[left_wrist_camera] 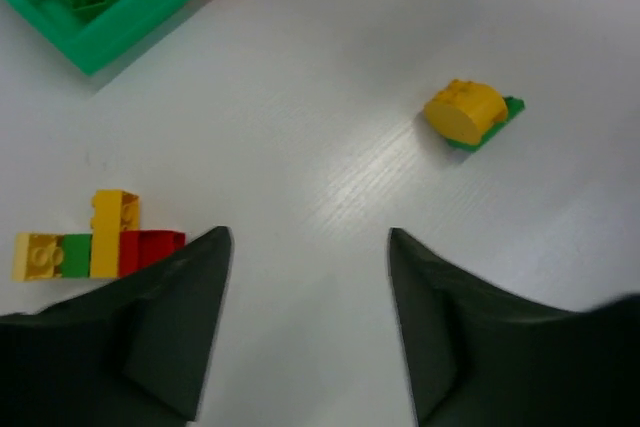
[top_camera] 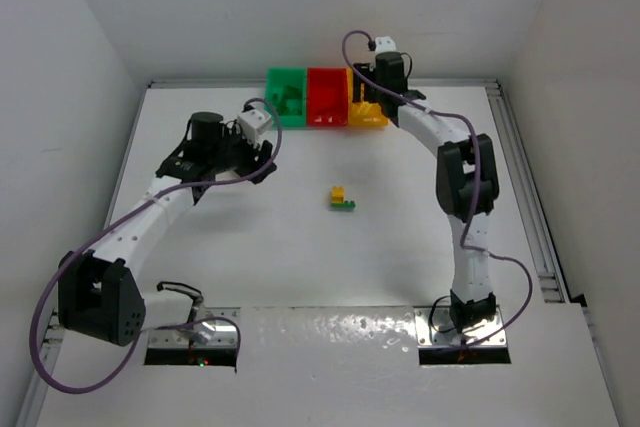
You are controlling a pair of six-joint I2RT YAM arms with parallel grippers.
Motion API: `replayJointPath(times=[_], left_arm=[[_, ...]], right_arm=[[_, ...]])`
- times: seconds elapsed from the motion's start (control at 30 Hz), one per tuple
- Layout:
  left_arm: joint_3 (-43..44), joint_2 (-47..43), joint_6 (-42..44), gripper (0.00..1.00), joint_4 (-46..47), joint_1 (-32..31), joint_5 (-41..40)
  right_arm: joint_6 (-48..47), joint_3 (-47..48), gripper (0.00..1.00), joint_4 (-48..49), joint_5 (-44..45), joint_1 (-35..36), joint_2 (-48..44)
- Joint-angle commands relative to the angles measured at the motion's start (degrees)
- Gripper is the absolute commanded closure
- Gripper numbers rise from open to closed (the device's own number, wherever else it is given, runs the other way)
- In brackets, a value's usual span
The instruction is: Sort the legos into containers by color
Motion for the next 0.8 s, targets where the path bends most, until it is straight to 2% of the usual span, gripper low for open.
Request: replayJointPath(times=[0.0,0.03,0.1,0.13,0.2,0.23,0.3,0.33,0.37,0.4,0.43,0.5,0.57,0.7,0.77], left_arm=[[4.2,1.7,9.8,0.47,-3.8,-3.8,6.2],[5.7,3.3,10.3,0.62,-5.1,-4.8,5.4],[11.6,9.6,12.3,0.64,-10.5,-8.3,5.8],[13.9,14.3,13.8,0.55,-12.5,-9.8,6.1],[19.2,18.9,17.8,0.44,-16.1,-15.0,5.4],[20.7,23.1,17.4,0.35,-16.1,-16.5,4.3],[25.1,27.3,11.7,0.24,-15.1,-19.3,4.0],[26.2,30.1,8.5,0.21,-13.7,-19.7,3.5],[26.6,30.9,-0.5,0.19,-11.8,-20.0,1.7],[26.6,31.4,-5.3,0.18,-8.7,-20.1,-4.2],[27.0,31.9,-11.6,0.15,-8.1,-20.3,-6.3],[27.5,32.2,-15.6,0.07,-7.9,-21.2,-11.2],[28.3,33.2,-20.4,0.06,-8.3,-24.3,-13.8],[27.7,36.1,-22.7,0.08,-7.2,-30.8,-24.2],[27.5,37.1,-24.5,0.1,-6.6,-31.0,-27.8]], right_arm=[[-5.1,-7.5,0.26,0.6,-7.7,-0.1,-15.8],[-6.0,-16.1,0.25,2.0,-9.8,-0.1,-19.2],[-7.7,-25.5,0.22,4.2,-11.3,-0.1,-29.3],[-8.4,-34.1,0.22,6.3,-12.6,-0.1,-32.5],[-8.5,-41.4,0.21,7.2,-13.3,-0.1,-40.9],[-8.5,-47.1,0.21,7.2,-13.2,-0.1,-43.3],[-6.7,-53.4,0.21,5.6,-12.2,-0.1,-48.8],[-4.7,-55.0,0.21,4.8,-10.9,0.0,-50.3],[-2.8,-56.7,0.23,4.2,-8.0,-0.1,-53.2],[-0.3,-59.4,0.25,2.9,-7.0,0.0,-54.4],[0.3,-60.4,0.28,2.2,-5.9,0.1,-55.7],[3.3,-64.0,0.3,2.1,-3.9,0.2,-59.2],[5.9,-66.2,0.3,2.5,-0.6,0.2,-61.1],[8.6,-70.2,0.31,2.9,2.5,0.3,-64.2],[8.3,-70.7,0.31,2.5,2.5,0.3,-65.0]])
